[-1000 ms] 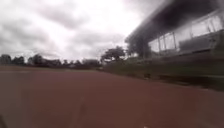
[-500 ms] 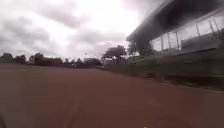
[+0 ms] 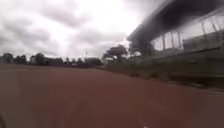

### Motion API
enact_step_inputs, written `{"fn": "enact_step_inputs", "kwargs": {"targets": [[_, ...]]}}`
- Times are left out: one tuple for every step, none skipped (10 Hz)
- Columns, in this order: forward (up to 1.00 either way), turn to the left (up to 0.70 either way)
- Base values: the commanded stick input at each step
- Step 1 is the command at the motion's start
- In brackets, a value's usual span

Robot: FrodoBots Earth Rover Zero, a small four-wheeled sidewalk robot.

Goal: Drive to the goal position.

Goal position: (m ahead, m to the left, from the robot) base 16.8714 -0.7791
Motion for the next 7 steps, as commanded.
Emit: {"fn": "enact_step_inputs", "kwargs": {"targets": [[0.7, 0.0], [0.7, 0.0], [0.7, 0.0], [0.7, 0.0], [0.7, 0.0], [0.7, 0.0], [0.7, 0.0]]}}
